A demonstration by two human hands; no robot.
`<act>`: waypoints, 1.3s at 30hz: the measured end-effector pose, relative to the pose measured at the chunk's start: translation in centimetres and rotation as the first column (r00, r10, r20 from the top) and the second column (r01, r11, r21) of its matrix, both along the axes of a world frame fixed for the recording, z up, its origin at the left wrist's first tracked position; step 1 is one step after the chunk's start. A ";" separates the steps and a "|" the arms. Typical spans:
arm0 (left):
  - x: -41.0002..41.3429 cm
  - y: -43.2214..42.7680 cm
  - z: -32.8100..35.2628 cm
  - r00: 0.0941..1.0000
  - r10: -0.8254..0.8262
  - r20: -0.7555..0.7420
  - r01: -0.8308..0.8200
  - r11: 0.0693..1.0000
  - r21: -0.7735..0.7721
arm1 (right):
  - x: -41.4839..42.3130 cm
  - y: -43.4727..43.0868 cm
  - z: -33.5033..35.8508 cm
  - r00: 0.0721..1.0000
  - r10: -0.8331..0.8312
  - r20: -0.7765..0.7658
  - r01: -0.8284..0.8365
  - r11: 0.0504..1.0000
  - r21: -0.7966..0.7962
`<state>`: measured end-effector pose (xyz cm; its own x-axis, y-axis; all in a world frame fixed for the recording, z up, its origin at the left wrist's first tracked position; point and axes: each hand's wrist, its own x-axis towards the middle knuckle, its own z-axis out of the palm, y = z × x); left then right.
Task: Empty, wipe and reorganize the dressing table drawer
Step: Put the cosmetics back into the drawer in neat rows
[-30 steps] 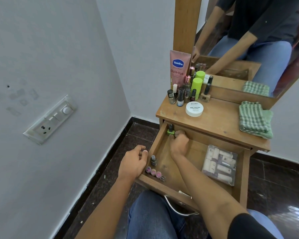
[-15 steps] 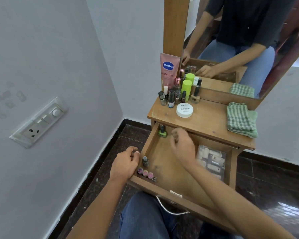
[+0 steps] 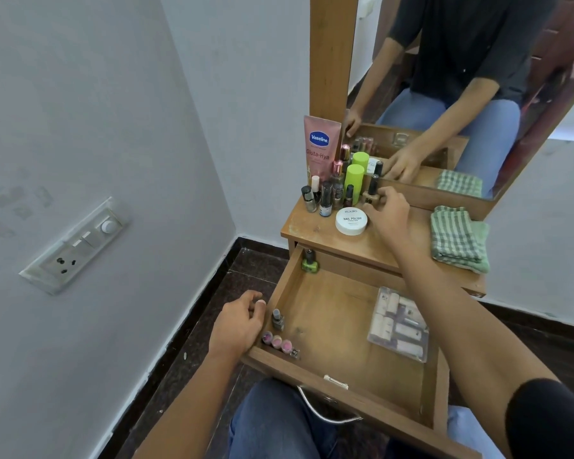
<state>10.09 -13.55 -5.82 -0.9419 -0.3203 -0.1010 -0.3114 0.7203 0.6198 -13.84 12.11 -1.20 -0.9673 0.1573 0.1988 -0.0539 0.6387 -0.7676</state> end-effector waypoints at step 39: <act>-0.1 0.0 -0.2 1.000 -0.001 -0.009 0.001 1.000 0.024 | 11.9 -8.2 -11.3 0.963 -0.146 0.226 0.208 0.937 -0.281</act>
